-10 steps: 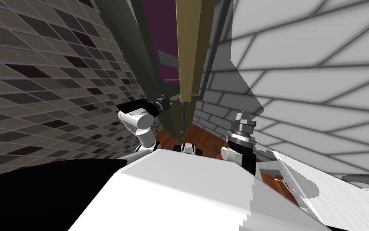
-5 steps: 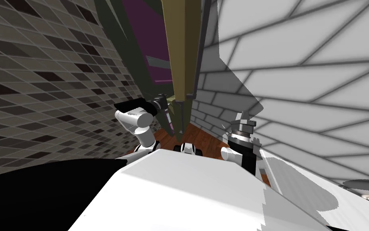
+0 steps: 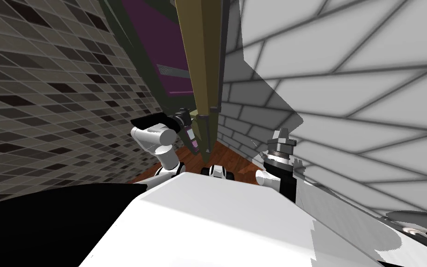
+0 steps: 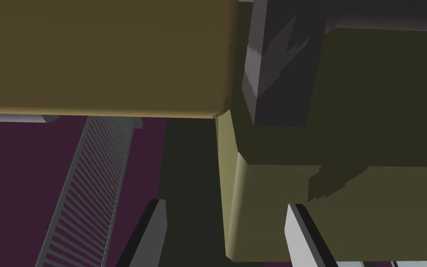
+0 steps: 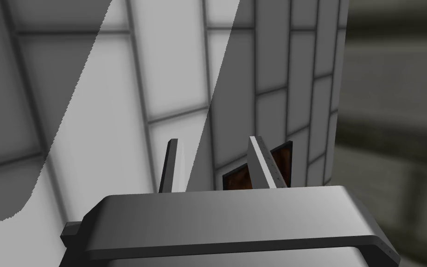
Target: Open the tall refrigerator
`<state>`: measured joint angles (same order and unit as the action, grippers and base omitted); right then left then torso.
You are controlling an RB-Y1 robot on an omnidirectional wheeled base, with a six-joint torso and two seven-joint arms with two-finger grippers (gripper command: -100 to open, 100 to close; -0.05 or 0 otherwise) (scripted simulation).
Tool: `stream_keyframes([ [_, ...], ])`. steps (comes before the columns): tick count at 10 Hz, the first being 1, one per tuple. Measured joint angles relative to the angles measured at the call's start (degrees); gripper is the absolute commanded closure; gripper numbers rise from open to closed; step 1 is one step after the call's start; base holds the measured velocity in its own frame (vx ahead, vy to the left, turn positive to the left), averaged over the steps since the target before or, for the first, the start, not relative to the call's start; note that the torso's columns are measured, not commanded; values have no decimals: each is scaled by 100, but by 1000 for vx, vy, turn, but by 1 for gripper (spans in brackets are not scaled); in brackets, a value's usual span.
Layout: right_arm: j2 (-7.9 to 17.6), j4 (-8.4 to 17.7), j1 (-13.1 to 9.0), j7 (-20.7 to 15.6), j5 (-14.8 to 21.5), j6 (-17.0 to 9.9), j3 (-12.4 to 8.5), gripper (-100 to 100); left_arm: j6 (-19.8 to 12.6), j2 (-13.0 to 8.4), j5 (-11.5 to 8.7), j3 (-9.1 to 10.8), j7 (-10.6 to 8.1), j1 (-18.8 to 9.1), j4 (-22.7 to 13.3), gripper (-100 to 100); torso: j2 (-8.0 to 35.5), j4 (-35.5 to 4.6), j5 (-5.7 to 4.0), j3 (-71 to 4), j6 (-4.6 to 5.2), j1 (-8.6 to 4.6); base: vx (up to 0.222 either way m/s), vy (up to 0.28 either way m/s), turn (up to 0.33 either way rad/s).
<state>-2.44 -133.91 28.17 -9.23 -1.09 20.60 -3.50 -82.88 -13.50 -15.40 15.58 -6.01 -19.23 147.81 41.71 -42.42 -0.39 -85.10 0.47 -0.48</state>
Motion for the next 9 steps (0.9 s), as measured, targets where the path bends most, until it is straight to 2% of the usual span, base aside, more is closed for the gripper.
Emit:
stream_keyframes([
  [1, 2, 0, 0, 0, 0, 0, -1, 0, -36, 8, 4, -6, -2, 32, -12, 100, 12, -5, 16, 10, -17, 57, 2, -203, 81],
  [2, 1, 0, 1, 0, 0, 0, -1, 0, -72, 17, 66, -4, -2, 55, -33, 100, 10, -4, 18, 11, -28, 35, 72, -343, 130],
  [3, 0, 0, 2, 0, 0, 0, -1, 0, -143, -9, 120, 80, -10, 64, -1, 100, 1, -5, -4, 4, -16, -20, 118, -368, 154],
  [5, -1, 0, 1, 0, 0, 0, 0, 0, -115, -48, 222, 284, 12, 127, 15, 100, -23, 10, -18, -17, 20, -46, 45, -391, 98],
  [7, -1, -1, 1, 0, 0, 0, 1, 0, -137, -25, 464, 341, -6, 136, 92, 100, -19, 9, -10, -14, 10, -25, 31, -380, -2],
  [8, 4, 1, 1, 0, 0, 0, -3, 0, -215, -41, 542, 383, -24, 72, 146, 100, -44, 11, 67, 16, 20, -100, 25, -97, -43],
  [9, 4, 1, 1, 0, 0, 0, -4, 0, -238, -45, 605, 391, -36, 35, 179, 100, -76, 21, 74, 36, 26, -215, 1, -101, 25],
])
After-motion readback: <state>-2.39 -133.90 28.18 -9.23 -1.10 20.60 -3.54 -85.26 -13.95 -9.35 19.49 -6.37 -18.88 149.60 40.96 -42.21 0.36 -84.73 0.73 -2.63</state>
